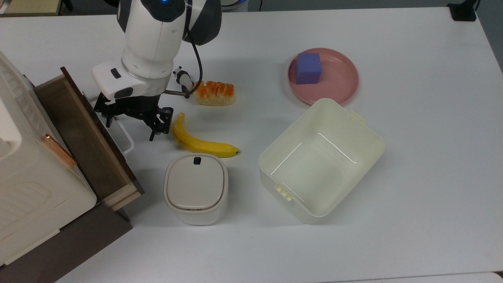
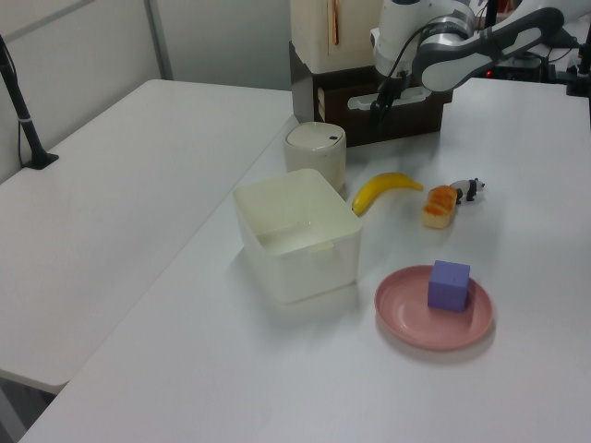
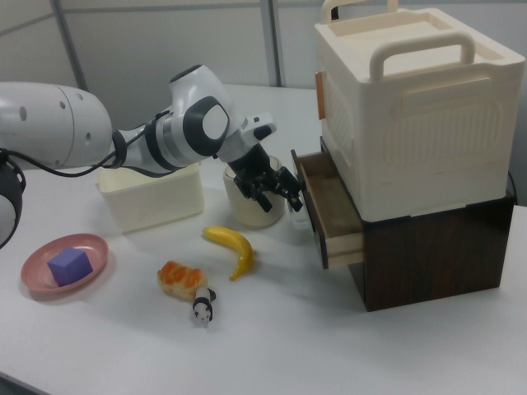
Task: Slide the drawer open
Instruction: 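Pull the drawer handle outward with the gripper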
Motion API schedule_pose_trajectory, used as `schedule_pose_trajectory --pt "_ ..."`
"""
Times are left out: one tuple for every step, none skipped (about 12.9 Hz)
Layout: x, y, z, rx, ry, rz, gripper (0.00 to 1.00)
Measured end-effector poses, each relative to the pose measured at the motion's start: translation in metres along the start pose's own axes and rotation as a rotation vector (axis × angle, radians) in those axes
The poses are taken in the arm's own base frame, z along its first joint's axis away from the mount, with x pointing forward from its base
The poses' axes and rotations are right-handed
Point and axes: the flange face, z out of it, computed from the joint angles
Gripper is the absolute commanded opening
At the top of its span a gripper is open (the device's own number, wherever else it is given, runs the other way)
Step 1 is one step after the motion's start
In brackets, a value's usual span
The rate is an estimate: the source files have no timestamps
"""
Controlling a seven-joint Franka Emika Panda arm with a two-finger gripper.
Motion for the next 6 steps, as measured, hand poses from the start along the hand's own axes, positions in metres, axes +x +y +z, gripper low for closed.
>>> schedule_pose_trajectory --pt "-0.0005 -0.0016 -0.0005 -0.002 -0.005 -0.004 1.00" --pt "-0.0011 -0.0034 -0.0012 -0.003 -0.011 -0.008 1.00" --pt "-0.0017 -0.0048 -0.0018 -0.004 -0.016 -0.010 1.00" --pt "-0.0025 -0.0070 -0.0028 -0.005 -0.024 -0.014 1.00" --pt "-0.0035 -0.0101 -0.0042 -0.005 -0.033 -0.019 1.00" --pt "-0.0040 -0.0115 -0.0049 -0.005 -0.037 -0.021 1.00"
